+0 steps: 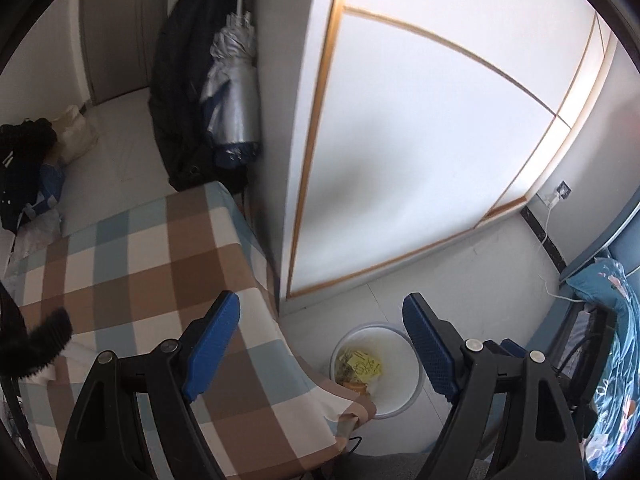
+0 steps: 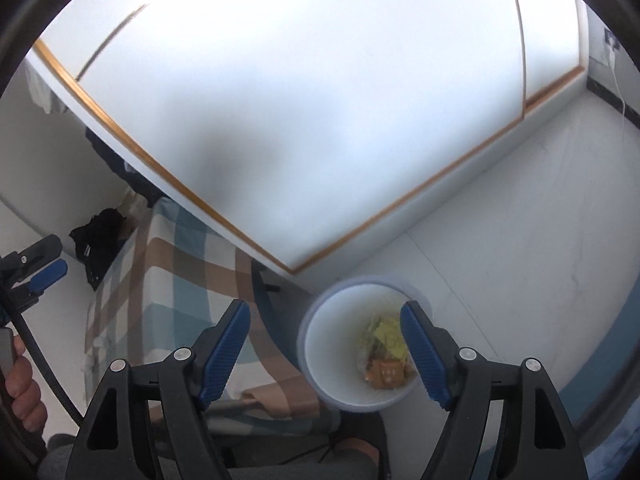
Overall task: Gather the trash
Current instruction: 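Move both open grippers back over the table toward the white foam pieces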
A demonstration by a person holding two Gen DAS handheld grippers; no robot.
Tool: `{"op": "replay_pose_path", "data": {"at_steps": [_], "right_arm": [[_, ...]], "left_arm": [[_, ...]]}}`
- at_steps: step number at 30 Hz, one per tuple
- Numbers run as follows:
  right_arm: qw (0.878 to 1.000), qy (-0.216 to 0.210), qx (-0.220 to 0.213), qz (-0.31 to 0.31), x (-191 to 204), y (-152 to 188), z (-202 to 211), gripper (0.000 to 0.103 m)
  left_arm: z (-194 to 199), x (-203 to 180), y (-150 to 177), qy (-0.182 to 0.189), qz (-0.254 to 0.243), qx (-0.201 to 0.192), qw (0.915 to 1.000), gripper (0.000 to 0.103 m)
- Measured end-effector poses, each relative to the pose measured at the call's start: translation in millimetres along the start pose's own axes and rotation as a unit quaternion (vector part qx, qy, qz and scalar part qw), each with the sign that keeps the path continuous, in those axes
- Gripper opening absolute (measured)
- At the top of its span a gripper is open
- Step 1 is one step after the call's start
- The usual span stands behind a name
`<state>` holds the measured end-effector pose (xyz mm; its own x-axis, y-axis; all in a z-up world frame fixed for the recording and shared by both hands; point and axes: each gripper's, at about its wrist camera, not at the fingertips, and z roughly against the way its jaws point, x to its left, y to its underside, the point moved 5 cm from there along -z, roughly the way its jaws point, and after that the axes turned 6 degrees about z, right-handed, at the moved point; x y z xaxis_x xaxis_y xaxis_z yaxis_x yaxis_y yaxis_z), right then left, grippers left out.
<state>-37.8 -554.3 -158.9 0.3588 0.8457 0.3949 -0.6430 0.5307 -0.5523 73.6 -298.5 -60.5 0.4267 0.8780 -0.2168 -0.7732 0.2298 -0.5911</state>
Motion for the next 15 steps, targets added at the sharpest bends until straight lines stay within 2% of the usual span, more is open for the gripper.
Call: {"op": "replay_pose_path", "data": {"at_steps": [3, 6, 8, 15], "right_arm": [[0.999, -0.008, -0.033, 0.030, 31, -18, 22, 0.080], [0.996, -0.019, -0.063, 0.061, 65, -32, 42, 0.082], [0.993, -0.027, -0.081, 0.083, 89, -37, 53, 0.084], [0.978, -0.069, -0.105, 0.167, 181, -42, 67, 0.085]], "left_arm": [[23, 24, -6, -0.012, 0.015, -0.033, 0.9993, 0.081], [45, 56, -9, -0.026, 0.044, -0.055, 0.9971, 0.088], [58, 73, -10, -0.033, 0.056, -0.068, 0.9956, 0.089], [96, 128, -8, -0.094, 0.081, -0.124, 0.9845, 0.090]]}}
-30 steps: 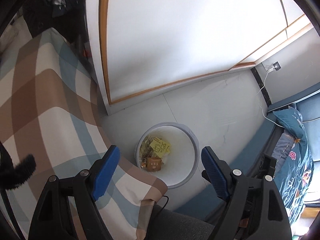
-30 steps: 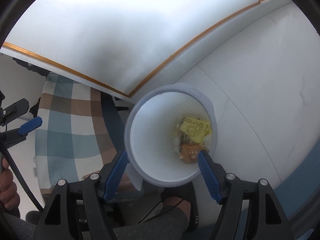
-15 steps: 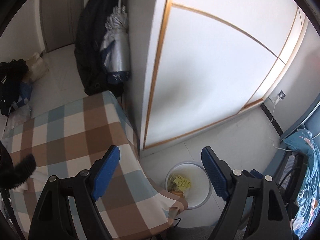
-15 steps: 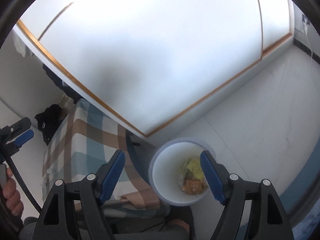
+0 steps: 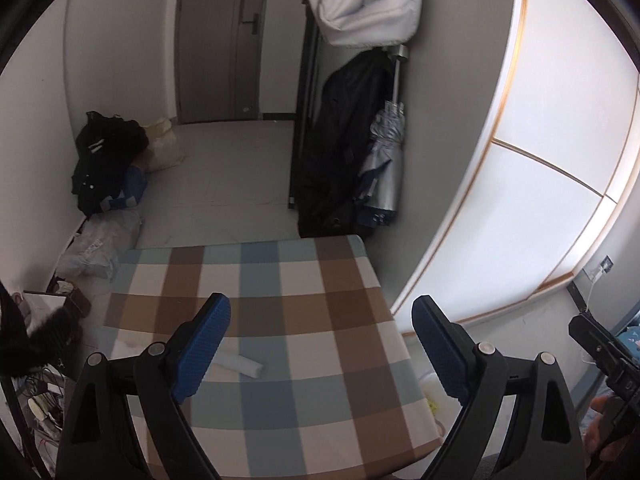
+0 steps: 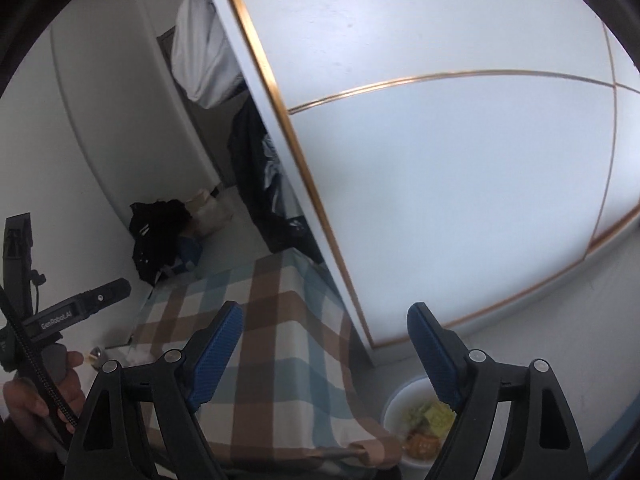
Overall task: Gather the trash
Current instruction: 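Move both open grippers back over the table toward the white foam pieces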
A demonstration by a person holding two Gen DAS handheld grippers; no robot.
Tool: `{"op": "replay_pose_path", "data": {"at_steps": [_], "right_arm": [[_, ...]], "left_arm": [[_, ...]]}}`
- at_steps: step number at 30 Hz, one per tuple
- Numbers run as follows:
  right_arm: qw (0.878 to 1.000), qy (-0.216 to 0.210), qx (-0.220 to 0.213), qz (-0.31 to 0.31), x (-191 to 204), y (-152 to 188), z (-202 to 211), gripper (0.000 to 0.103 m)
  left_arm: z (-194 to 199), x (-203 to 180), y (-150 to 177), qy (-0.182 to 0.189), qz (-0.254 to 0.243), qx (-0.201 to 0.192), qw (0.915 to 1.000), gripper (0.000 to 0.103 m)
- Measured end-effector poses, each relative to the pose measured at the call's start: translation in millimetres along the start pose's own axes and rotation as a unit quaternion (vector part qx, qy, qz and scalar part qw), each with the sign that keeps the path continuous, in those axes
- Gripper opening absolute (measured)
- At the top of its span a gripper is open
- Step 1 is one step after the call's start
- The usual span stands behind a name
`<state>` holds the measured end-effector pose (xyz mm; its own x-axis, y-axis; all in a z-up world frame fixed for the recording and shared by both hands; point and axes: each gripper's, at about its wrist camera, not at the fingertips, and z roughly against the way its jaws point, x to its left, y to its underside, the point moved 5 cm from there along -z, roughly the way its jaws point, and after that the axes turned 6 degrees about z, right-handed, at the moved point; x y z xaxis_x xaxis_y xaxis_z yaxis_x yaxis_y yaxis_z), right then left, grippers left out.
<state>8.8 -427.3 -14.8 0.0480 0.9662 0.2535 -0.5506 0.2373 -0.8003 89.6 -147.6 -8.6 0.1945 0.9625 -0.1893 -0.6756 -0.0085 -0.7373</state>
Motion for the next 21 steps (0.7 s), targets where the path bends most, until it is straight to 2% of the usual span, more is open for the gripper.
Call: {"op": "replay_pose_path", "data": {"at_steps": [2, 7, 15, 21], "right_arm": [[1.000, -0.021, -0.001, 0.011, 25, -6, -6, 0.086], [0.998, -0.058, 0.000, 0.035, 75, -13, -22, 0.086], [0.988, -0.132, 0.040, 0.070, 158, -10, -65, 0.086], [0.979, -0.149, 0.077, 0.115, 209, 2, -107, 0.086]], "left_arm": [[7, 20, -6, -0.016, 0.008, -0.017, 0.9997, 0.090], [18, 62, -12, -0.045, 0.017, -0.023, 0.9986, 0.091], [10, 141, -7, -0.100, 0.051, -0.020, 0.9934, 0.091], [-2, 191, 0, -0.101, 0.095, -0.020, 0.9901, 0.091]]}}
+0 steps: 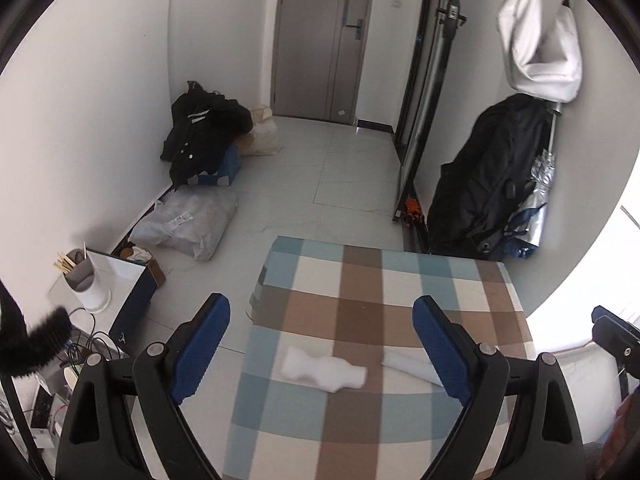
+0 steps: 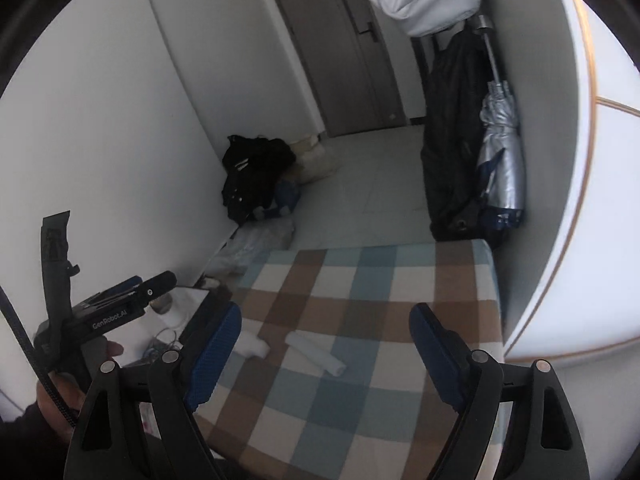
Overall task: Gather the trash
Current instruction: 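Move both open grippers back over the table toward the white foam pieces, then grasp the long white foam strip with the right gripper while the left gripper grasps the foam block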
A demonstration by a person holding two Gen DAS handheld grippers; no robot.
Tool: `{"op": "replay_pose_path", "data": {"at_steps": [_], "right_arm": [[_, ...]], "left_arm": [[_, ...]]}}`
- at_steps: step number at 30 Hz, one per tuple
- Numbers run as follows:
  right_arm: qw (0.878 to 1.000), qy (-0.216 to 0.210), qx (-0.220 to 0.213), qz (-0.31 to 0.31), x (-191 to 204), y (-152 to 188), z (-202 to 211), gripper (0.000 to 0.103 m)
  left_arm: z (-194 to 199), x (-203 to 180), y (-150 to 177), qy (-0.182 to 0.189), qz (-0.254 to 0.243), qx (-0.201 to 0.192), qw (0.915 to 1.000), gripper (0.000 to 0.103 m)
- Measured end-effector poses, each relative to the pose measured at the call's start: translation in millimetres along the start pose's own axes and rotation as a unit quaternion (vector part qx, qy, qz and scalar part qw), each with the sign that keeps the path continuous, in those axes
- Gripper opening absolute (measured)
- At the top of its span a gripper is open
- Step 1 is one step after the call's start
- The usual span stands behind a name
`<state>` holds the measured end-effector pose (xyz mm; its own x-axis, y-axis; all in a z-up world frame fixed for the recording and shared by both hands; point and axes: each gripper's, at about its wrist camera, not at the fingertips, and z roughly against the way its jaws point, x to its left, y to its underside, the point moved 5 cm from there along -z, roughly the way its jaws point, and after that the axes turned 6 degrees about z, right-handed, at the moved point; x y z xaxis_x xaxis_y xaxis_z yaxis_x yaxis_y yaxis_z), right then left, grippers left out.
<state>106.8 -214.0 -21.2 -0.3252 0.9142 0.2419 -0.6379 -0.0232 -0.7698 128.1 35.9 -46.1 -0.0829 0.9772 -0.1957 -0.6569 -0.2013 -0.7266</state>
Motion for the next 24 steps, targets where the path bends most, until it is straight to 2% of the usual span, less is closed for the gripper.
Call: {"op": "replay_pose_path", "data": {"at_steps": [4, 7, 11, 15, 20, 24], "right_arm": [[0.999, -0.002, 0.034, 0.023, 13, -1, -37, 0.086], [0.997, -0.011, 0.064, 0.041, 21, 0, -70, 0.086], [0.991, -0.023, 0.098, 0.086, 33, 3, -103, 0.086], [0.983, -0.042, 0.122, 0.134, 45, 11, -133, 0.086], [0.968, -0.094, 0.152, 0.176, 60, 26, -161, 0.086], [0.960, -0.090, 0.166, 0.209, 67, 33, -178, 0.086]], "left_arm": [[-13, 20, 0, 0.021, 0.029, 0.026, 0.9990, 0.091], [-15, 34, -2, 0.003, 0.038, 0.021, 0.9991, 0.091], [-15, 50, -2, 0.004, 0.065, 0.027, 0.9975, 0.091], [-19, 60, -4, 0.007, 0.077, 0.032, 0.9965, 0.091], [-30, 69, 0, 0.003, 0.093, 0.051, 0.9943, 0.091], [-39, 73, 5, -0.005, 0.097, 0.073, 0.9926, 0.091]]}}
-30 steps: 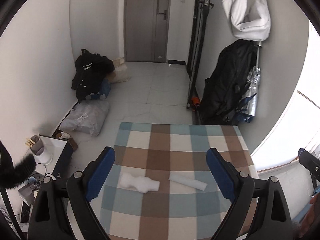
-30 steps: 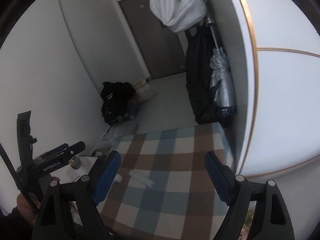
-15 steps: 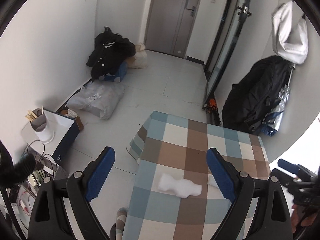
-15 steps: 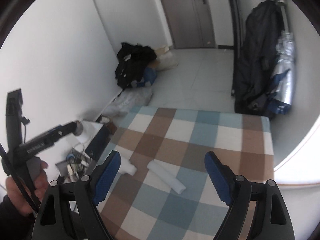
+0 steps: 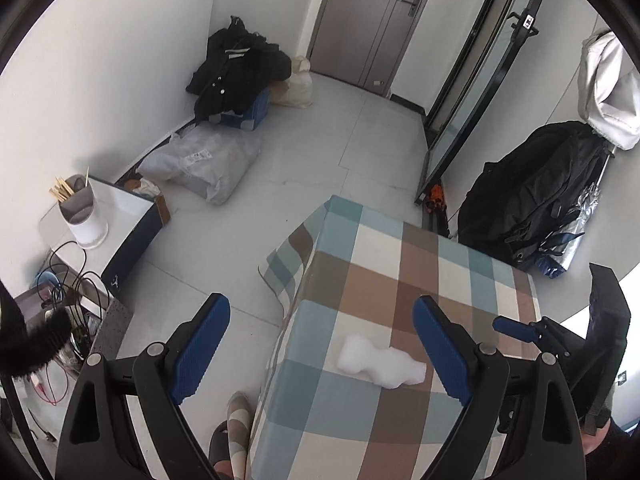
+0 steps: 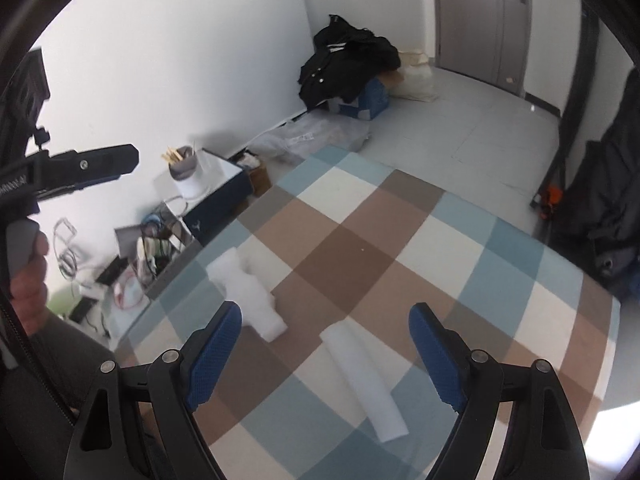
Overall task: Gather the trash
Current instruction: 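Grasp the long white foam strip with the right gripper while the left gripper grasps the foam block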
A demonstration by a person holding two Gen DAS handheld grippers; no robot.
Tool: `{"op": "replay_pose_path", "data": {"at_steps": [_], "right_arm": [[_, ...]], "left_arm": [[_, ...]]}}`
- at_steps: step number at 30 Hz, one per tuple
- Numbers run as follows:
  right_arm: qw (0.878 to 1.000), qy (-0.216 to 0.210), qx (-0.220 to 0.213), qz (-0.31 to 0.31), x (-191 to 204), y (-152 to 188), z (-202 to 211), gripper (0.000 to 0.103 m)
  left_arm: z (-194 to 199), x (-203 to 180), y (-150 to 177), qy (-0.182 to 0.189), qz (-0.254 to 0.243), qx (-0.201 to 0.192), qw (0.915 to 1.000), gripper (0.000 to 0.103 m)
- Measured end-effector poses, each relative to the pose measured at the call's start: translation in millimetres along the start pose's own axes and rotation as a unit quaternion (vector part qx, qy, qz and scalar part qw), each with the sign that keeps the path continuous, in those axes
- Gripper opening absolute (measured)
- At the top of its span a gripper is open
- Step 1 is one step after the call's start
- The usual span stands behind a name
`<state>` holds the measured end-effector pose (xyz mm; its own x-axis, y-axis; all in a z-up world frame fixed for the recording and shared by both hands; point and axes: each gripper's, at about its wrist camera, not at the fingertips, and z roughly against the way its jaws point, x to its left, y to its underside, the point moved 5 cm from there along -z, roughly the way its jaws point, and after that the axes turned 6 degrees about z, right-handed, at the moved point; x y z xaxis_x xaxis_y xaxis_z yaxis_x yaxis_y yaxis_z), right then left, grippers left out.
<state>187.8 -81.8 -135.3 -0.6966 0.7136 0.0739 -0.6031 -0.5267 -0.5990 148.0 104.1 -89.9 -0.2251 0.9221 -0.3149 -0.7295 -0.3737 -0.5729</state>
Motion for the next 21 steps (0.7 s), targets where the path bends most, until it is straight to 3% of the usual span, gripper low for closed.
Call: {"op": "replay_pose_path", "data": {"at_steps": [5, 7, 9, 14, 17, 21], "right_arm": [[0.998, -0.003, 0.056, 0.002, -2, 8, -25, 0.081], [0.998, -0.011, 0.067, 0.006, -2, 11, -29, 0.073], [0.997, 0.000, 0.074, 0.009, -4, 14, -31, 0.072], [0.995, 0.001, 0.096, 0.007, -6, 20, -40, 0.055], [0.994, 0.008, 0.103, 0.020, -2, 22, -45, 0.043], [0.995, 0.027, 0.087, 0.036, 0, 19, -47, 0.036]], "left_arm": [[-12, 15, 2, -0.014, 0.019, 0.025, 0.9994, 0.091], [-17, 22, 3, -0.026, 0.029, 0.033, 0.9987, 0.091], [-20, 27, 4, -0.033, 0.041, 0.037, 0.9980, 0.091], [-22, 29, 5, -0.024, 0.059, 0.048, 0.9968, 0.091], [-21, 26, 5, -0.027, 0.049, 0.045, 0.9974, 0.091], [-24, 29, 6, -0.026, 0.059, 0.051, 0.9966, 0.091]]}}
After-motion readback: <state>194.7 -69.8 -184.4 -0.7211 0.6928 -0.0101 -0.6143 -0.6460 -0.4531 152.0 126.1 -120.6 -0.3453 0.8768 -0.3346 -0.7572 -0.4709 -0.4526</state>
